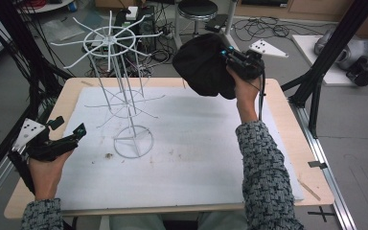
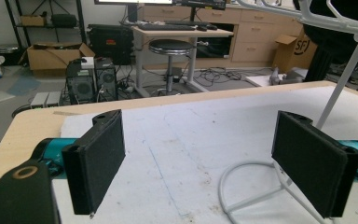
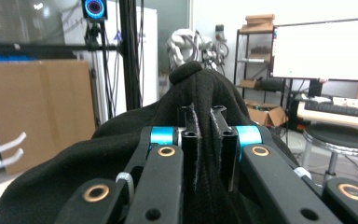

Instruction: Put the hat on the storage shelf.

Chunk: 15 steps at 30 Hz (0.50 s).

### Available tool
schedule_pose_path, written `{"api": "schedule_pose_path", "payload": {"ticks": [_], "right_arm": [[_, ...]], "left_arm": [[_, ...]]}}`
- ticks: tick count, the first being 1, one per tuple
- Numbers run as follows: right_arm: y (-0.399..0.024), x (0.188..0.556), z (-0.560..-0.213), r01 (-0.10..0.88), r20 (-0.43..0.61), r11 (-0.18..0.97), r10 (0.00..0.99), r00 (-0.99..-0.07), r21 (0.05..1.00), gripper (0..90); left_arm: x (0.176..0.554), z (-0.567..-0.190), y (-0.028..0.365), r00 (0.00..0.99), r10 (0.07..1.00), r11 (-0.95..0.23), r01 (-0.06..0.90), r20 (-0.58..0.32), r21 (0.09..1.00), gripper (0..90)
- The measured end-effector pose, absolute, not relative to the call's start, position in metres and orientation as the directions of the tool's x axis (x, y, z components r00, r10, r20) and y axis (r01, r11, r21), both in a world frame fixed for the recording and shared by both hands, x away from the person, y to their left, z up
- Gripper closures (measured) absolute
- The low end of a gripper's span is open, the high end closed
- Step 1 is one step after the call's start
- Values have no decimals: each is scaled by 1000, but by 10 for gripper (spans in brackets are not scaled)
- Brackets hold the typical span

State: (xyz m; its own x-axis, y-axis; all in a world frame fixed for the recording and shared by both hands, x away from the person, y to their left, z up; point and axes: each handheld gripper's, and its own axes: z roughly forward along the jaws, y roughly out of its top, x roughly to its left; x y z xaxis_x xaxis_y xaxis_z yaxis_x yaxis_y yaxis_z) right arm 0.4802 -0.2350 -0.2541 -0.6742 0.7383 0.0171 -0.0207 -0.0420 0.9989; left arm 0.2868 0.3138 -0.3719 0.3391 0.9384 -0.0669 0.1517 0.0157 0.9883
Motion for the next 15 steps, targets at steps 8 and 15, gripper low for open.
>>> {"api": "schedule_pose_path", "payload": {"ticks": [8, 15], "right_arm": [[-245, 473, -223, -79, 19, -98, 735, -677, 992, 851], [-248, 466, -194, -127, 20, -152, 716, -698, 980, 850]], "left_arm": [[286, -371, 315, 336, 939, 23, 148, -72, 989, 174], [286, -371, 316, 335, 939, 28, 144, -76, 989, 174]]}}
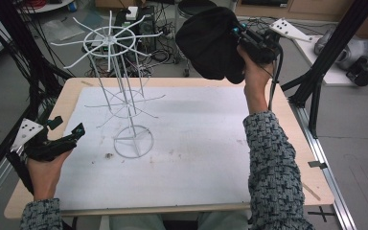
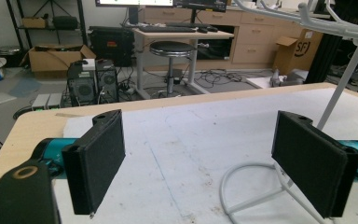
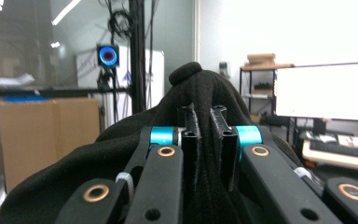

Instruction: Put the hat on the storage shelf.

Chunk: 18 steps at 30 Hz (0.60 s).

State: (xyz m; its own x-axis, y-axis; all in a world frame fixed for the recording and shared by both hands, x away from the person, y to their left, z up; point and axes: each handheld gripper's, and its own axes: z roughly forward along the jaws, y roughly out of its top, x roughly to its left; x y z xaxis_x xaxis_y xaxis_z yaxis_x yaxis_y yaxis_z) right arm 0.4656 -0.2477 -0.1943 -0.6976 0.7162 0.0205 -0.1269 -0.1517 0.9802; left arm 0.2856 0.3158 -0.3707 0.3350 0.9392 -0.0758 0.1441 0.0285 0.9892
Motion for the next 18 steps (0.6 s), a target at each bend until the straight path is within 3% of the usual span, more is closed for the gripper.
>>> {"api": "schedule_pose_path", "payload": {"ticks": [18], "right_arm": [[-234, 440, -145, -180, 52, -290, 644, -763, 940, 850]], "left_arm": [[285, -370, 317, 337, 939, 25, 142, -72, 990, 177]]}}
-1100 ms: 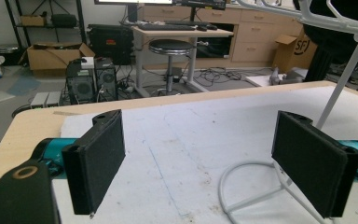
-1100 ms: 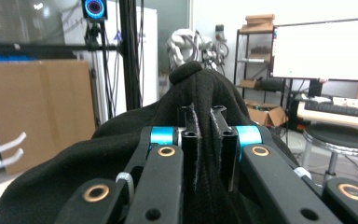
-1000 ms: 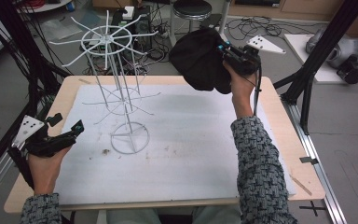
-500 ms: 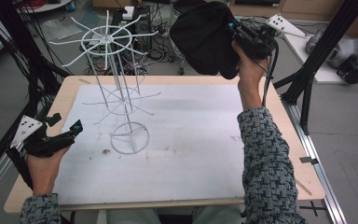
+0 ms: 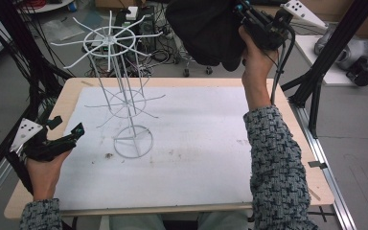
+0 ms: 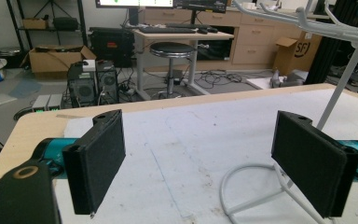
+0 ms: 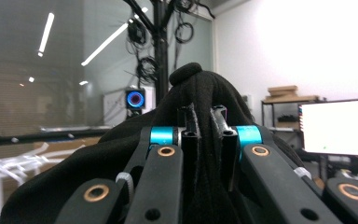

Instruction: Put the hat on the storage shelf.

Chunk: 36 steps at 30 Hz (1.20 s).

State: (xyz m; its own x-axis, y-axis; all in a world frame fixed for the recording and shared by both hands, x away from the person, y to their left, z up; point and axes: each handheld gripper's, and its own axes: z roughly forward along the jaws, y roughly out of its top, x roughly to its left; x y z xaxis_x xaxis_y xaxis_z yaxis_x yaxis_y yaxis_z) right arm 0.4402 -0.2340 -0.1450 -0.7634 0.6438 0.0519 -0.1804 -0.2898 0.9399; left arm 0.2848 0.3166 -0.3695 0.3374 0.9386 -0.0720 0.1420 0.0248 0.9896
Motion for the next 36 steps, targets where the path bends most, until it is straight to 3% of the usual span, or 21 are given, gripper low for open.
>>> {"api": "schedule_pose_path", "payload": {"ticks": [15, 36], "right_arm": [[-217, 419, -121, -186, 45, -327, 587, -808, 927, 849], [-196, 410, -135, -140, 34, -288, 524, -851, 947, 832]], "left_arm": [[284, -368, 317, 339, 938, 26, 138, -72, 990, 178], [283, -368, 320, 336, 939, 28, 135, -73, 990, 178]]}}
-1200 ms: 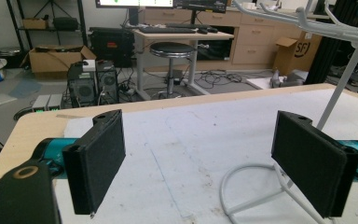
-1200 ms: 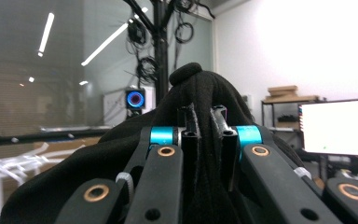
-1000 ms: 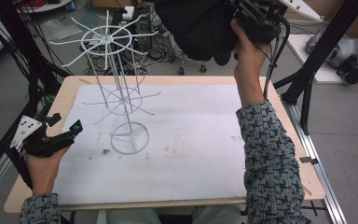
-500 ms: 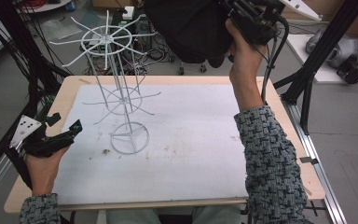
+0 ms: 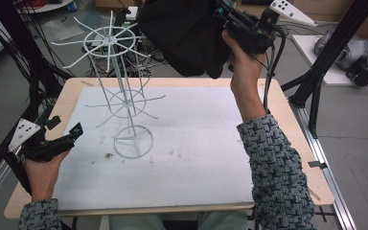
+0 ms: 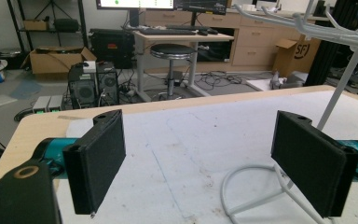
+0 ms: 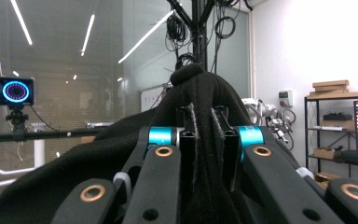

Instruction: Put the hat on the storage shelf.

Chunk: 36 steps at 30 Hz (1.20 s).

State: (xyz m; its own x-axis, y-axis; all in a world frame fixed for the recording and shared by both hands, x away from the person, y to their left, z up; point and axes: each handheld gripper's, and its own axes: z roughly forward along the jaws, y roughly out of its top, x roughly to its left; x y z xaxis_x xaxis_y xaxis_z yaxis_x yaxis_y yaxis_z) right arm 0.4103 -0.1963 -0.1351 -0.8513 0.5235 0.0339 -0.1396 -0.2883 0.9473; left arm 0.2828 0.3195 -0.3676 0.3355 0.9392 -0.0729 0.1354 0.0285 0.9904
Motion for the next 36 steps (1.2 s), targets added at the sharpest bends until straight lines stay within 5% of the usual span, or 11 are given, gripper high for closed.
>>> {"api": "schedule_pose_path", "payload": {"ticks": [36], "right_arm": [[-178, 429, -202, 27, 134, -246, 429, -893, 969, 704]], "left_arm": [[283, -368, 319, 335, 939, 30, 134, -73, 991, 178]]}}
